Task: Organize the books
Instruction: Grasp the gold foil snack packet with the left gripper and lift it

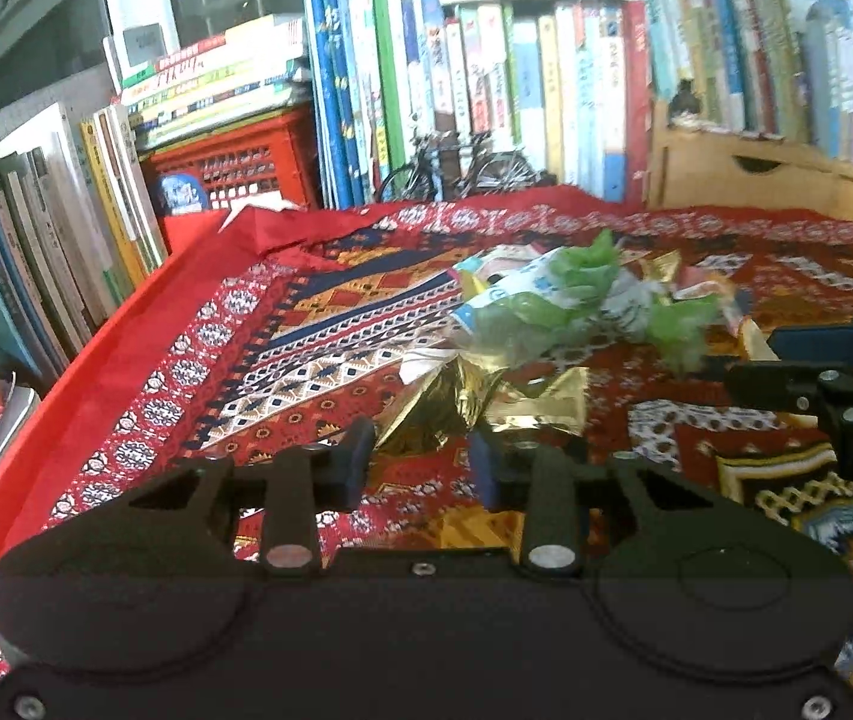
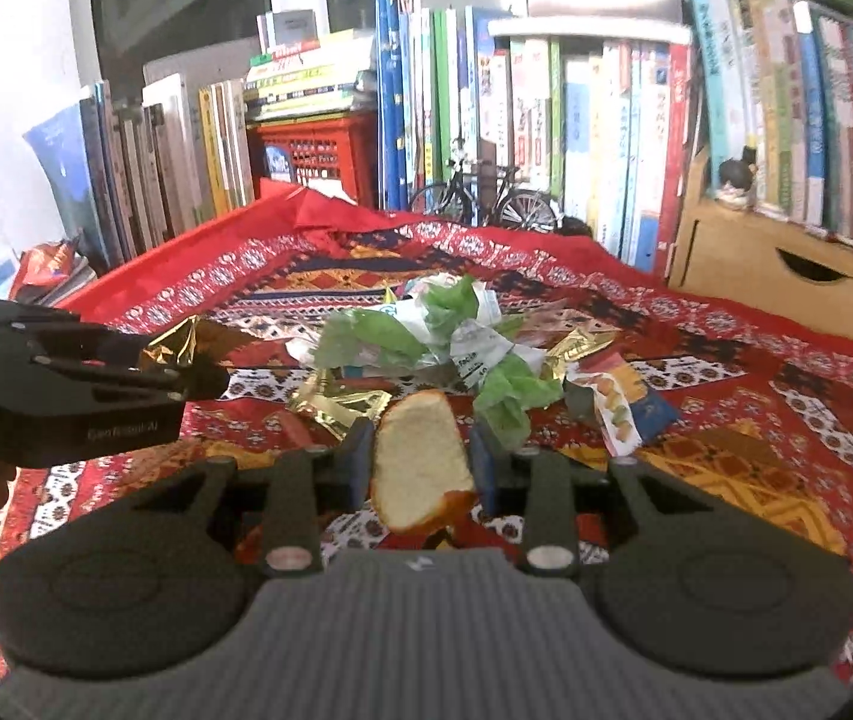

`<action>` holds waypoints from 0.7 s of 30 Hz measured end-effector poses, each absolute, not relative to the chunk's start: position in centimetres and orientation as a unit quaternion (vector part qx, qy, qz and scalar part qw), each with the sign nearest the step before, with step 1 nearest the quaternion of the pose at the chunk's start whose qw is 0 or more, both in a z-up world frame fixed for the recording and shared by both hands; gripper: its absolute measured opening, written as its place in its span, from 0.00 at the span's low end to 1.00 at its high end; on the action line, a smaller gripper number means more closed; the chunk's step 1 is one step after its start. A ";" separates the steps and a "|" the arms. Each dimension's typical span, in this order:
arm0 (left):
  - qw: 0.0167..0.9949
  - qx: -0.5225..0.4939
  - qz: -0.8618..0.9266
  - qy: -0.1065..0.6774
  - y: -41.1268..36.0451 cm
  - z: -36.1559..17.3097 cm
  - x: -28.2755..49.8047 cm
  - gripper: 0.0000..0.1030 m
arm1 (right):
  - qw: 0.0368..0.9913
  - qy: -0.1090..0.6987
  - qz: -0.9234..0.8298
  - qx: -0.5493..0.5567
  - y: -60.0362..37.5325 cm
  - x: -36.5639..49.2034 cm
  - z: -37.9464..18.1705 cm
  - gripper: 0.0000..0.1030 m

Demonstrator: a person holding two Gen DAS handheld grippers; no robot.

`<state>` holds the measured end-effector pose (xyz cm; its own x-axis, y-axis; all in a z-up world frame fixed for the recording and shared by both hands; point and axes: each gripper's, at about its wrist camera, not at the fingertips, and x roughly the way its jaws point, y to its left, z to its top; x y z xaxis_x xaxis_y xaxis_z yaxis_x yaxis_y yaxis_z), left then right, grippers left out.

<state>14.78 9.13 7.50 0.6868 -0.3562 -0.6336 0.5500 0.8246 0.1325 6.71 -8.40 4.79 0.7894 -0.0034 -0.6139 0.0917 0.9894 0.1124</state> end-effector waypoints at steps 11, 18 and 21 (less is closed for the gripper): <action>0.906 0.146 -0.279 0.283 14.2 9.4 9.9 0.24 | 0.944 0.323 -0.043 0.054 -3.4 1.1 6.0 0.38; 0.896 0.127 -0.302 0.301 16.3 7.5 8.6 0.61 | 0.943 0.327 -0.036 0.049 -0.1 -1.4 5.7 0.38; 0.895 0.123 -0.302 0.304 15.1 6.7 8.8 0.76 | 0.944 0.325 -0.029 0.048 0.4 -2.5 6.0 0.38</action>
<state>8.77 15.06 6.71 0.6330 -0.4650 -0.6189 0.6150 0.7876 0.0372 -2.49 0.44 5.98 0.7871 -0.0237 -0.6163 0.0862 0.9937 0.0719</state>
